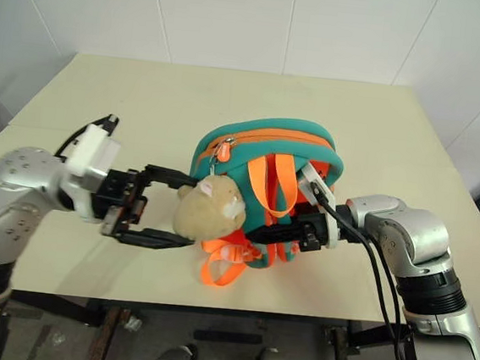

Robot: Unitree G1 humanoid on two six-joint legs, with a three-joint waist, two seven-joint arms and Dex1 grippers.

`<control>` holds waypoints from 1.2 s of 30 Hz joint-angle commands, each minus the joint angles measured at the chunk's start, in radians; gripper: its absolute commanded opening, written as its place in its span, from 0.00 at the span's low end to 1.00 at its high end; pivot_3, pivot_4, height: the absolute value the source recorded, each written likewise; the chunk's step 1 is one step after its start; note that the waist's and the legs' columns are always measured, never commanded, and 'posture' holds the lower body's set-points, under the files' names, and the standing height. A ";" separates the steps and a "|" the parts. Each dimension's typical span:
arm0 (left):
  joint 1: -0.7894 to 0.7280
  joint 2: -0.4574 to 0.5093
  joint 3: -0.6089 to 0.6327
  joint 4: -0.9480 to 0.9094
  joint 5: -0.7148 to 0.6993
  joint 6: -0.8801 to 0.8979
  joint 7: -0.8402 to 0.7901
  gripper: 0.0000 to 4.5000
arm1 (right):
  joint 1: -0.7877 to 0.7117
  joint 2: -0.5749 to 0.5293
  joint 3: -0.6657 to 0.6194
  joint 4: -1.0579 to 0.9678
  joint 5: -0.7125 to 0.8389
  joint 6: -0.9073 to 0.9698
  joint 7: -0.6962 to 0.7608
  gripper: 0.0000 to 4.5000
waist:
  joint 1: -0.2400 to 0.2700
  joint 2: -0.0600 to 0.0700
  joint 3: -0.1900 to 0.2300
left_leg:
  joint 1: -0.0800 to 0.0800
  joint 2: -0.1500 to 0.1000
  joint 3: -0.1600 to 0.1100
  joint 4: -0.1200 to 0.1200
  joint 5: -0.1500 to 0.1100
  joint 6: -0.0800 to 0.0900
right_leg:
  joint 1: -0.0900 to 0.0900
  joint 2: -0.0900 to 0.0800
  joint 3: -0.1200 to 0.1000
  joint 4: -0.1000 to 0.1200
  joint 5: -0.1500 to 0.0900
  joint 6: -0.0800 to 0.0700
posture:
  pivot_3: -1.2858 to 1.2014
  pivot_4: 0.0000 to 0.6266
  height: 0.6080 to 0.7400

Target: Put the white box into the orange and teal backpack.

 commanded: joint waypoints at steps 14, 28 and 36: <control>0.000 0.105 0.133 0.076 -0.027 -0.027 -0.031 0.40 | 0.024 0.003 -0.015 -0.056 0.016 0.003 -0.019 0.00 | -0.005 0.000 0.000 | 0.001 0.000 0.000 -0.001 0.000 0.000 | 0.000 0.000 0.000 0.001 0.000 0.000 | 0.52 0.24 1.00; 0.078 0.247 0.035 0.602 0.343 -0.405 -0.118 0.40 | 0.073 0.028 -0.052 -0.092 0.033 -0.002 -0.088 0.00 | -0.001 0.001 0.000 | 0.003 0.001 0.001 -0.005 0.000 0.000 | 0.000 0.000 0.000 0.000 -0.001 -0.002 | 0.52 0.24 1.00; 0.013 0.046 -0.066 0.855 0.450 -0.558 -0.070 0.40 | 0.112 0.051 -0.073 -0.128 0.056 0.017 -0.159 0.00 | 0.000 0.000 -0.001 | 0.001 0.000 0.001 -0.001 0.000 0.000 | 0.000 0.000 0.000 0.001 0.000 0.000 | 0.52 0.24 1.00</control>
